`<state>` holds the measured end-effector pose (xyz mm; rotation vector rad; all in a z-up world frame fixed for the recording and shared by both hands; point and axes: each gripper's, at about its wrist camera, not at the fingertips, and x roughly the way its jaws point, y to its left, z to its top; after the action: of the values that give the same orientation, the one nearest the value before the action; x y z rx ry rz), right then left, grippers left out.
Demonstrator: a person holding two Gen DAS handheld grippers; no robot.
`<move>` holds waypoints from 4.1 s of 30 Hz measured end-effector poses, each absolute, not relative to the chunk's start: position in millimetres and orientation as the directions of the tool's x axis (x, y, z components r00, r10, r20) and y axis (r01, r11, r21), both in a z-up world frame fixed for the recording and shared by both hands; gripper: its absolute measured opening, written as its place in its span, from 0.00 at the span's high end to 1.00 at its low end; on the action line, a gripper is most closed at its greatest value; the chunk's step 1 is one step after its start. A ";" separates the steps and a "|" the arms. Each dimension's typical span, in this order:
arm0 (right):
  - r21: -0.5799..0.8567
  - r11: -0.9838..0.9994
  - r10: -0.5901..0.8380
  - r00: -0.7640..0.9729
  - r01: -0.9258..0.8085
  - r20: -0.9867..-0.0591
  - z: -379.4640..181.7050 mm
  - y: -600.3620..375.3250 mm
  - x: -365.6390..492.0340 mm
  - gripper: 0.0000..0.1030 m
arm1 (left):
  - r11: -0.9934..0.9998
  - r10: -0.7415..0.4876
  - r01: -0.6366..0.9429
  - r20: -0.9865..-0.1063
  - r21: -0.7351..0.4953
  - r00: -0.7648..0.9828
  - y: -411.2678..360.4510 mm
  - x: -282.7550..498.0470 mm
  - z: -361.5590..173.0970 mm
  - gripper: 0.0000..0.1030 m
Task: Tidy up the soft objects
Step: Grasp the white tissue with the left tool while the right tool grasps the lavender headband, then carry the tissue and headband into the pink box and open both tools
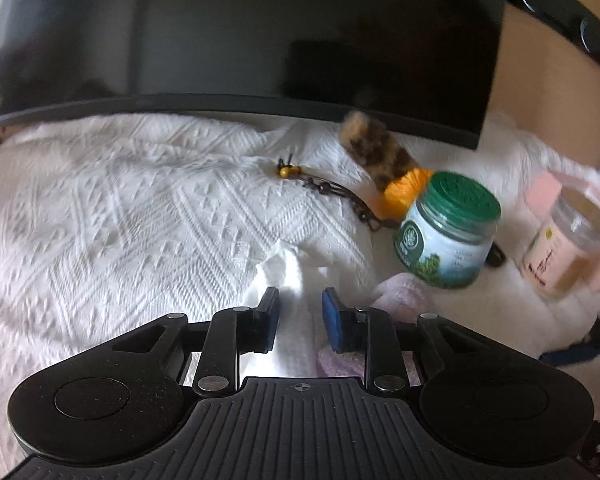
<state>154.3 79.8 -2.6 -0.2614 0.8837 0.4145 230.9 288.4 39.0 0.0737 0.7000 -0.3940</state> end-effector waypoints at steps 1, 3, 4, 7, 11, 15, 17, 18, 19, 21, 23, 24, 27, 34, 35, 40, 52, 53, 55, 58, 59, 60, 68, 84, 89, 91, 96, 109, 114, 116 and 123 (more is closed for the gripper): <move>-0.041 0.889 0.251 0.562 -0.455 -0.788 -3.5 79.1 154.3 0.31 | 0.922 -0.322 0.383 -0.648 -0.051 0.691 287.2 231.5 37.9 0.73; -0.036 0.883 0.266 0.562 -0.468 -0.783 -5.6 80.2 152.7 0.24 | 0.920 -0.308 0.392 -0.657 -0.020 0.688 284.1 237.0 37.1 0.73; -0.038 0.879 0.270 0.562 -0.475 -0.782 -7.3 82.0 152.2 0.19 | 0.918 -0.301 0.397 -0.664 -0.008 0.684 282.2 239.1 36.9 0.73; -0.043 0.873 0.276 0.563 -0.487 -0.779 -11.1 87.1 151.3 0.09 | 0.914 -0.269 0.404 -0.693 0.036 0.669 277.0 243.2 39.3 0.70; -0.040 0.872 0.282 0.567 -0.489 -0.774 -15.0 91.5 150.6 0.00 | 0.920 -0.175 0.376 -0.748 0.107 0.641 272.2 244.6 36.4 0.68; -0.040 0.883 0.274 0.581 -0.468 -0.766 -16.5 92.9 148.5 0.00 | 0.933 -0.211 0.357 -0.731 0.048 0.649 280.7 242.7 32.5 0.69; -0.041 0.886 0.269 0.584 -0.463 -0.766 -16.6 93.2 148.6 0.00 | 0.941 -0.244 0.339 -0.731 -0.018 0.637 289.3 245.4 31.4 0.69; -0.044 0.884 0.269 0.584 -0.465 -0.766 -16.5 94.0 149.0 0.00 | 0.942 -0.259 0.332 -0.731 -0.047 0.631 293.2 246.6 30.9 0.69; -0.046 0.881 0.271 0.582 -0.471 -0.767 -16.8 94.3 149.6 0.00 | 0.944 -0.272 0.320 -0.731 -0.076 0.626 296.8 247.6 30.8 0.69; -0.047 0.872 0.276 0.570 -0.486 -0.774 -16.0 95.5 153.1 0.00 | 0.951 -0.280 0.284 -0.733 -0.123 0.620 300.7 248.7 31.2 0.69; -0.036 0.872 0.279 0.557 -0.488 -0.782 -11.7 96.0 159.3 0.10 | 0.955 -0.274 0.264 -0.735 -0.133 0.621 299.5 249.0 31.4 0.69; -0.039 0.874 0.279 0.564 -0.485 -0.777 -8.8 96.7 161.1 0.10 | 0.957 -0.266 0.263 -0.734 -0.123 0.625 297.8 247.5 31.3 0.69; -0.093 0.865 0.281 0.631 -0.493 -0.723 6.6 103.6 162.3 0.10 | 0.957 -0.258 0.272 -0.719 -0.098 0.645 294.8 242.4 30.0 0.69; -0.200 0.824 0.317 0.724 -0.530 -0.613 29.0 140.1 185.2 0.10 | 0.945 -0.317 0.284 -0.662 -0.161 0.679 309.0 233.3 25.3 0.86; -0.204 0.812 0.329 0.718 -0.546 -0.613 29.1 146.7 190.7 0.10 | 0.943 -0.325 0.281 -0.658 -0.176 0.680 312.0 232.2 25.6 0.87; -0.158 0.786 0.369 0.659 -0.598 -0.656 16.4 173.8 220.1 0.10 | 0.946 -0.325 0.234 -0.643 -0.225 0.694 324.8 226.2 34.5 0.88; -0.042 0.782 0.446 0.605 -0.622 -0.659 66.0 160.9 195.9 0.75 | 0.955 -0.295 0.236 -0.511 -0.178 0.808 333.6 220.7 114.5 0.89; -0.042 0.792 0.442 0.619 -0.609 -0.649 79.1 151.2 191.8 0.75 | 0.951 -0.308 0.254 -0.498 -0.175 0.811 327.9 223.8 125.2 0.89; -0.041 0.818 0.424 0.651 -0.574 -0.630 104.2 132.1 187.0 0.75 | 0.947 -0.322 0.280 -0.482 -0.159 0.815 313.5 231.8 145.1 0.89; -0.065 0.863 0.369 0.711 -0.502 -0.599 140.3 100.0 181.3 0.75 | 0.939 -0.344 0.302 -0.470 -0.166 0.813 290.1 244.1 168.4 0.89; -0.078 0.878 0.342 0.735 -0.471 -0.586 152.6 88.2 177.9 0.75 | 0.933 -0.360 0.312 -0.468 -0.180 0.807 281.3 247.7 175.1 0.89; -0.088 0.893 0.318 0.756 -0.442 -0.572 164.2 76.3 174.0 0.75 | 0.928 -0.374 0.321 -0.470 -0.192 0.800 272.2 251.0 180.0 0.89; -0.121 0.972 0.110 0.851 -0.199 -0.514 228.3 -29.4 143.1 0.75 | 0.865 -0.498 0.431 -0.536 -0.255 0.682 168.4 272.7 209.6 0.89; -0.087 0.986 -0.168 0.822 0.144 -0.544 209.9 -182.0 88.1 0.74 | 0.633 -0.708 0.675 -0.636 -0.379 0.307 -43.5 245.7 169.4 0.89; -0.082 0.979 -0.201 0.808 0.188 -0.553 200.8 -211.9 77.4 0.74 | 0.611 -0.699 0.670 -0.685 -0.421 0.206 -91.4 242.7 137.0 0.88; -0.075 0.977 -0.207 0.801 0.200 -0.561 196.9 -224.2 78.3 0.74 | 0.602 -0.714 0.642 -0.679 -0.474 0.168 -102.0 247.1 124.4 0.87; -0.035 0.973 -0.205 0.790 0.228 -0.578 186.0 -243.3 83.4 0.74 | 0.610 -0.690 0.581 -0.722 -0.540 0.053 -141.0 268.2 74.9 0.84; 0.108 0.984 -0.004 0.622 0.141 -0.783 87.1 -247.7 162.6 0.73 | 0.716 -0.583 0.583 -0.788 -0.384 0.197 -135.0 286.3 63.9 0.82; 0.076 0.986 -0.023 0.580 0.146 -0.814 65.2 -241.2 197.9 0.68 | 0.706 -0.627 0.604 -0.724 -0.370 0.289 -108.2 273.9 103.7 0.82; 0.022 0.988 -0.071 0.589 0.150 -0.805 64.7 -237.6 206.1 0.68 | 0.700 -0.646 0.606 -0.698 -0.379 0.309 -101.4 268.0 113.4 0.83; 0.026 0.987 -0.068 0.561 0.158 -0.825 57.8 -241.4 215.8 0.66 | 0.693 -0.665 0.618 -0.661 -0.372 0.347 -68.3 237.5 131.2 0.83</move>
<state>215.8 -241.4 57.8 0.1005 0.9663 -0.1334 237.5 -68.3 131.2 -0.0599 0.8869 -0.8325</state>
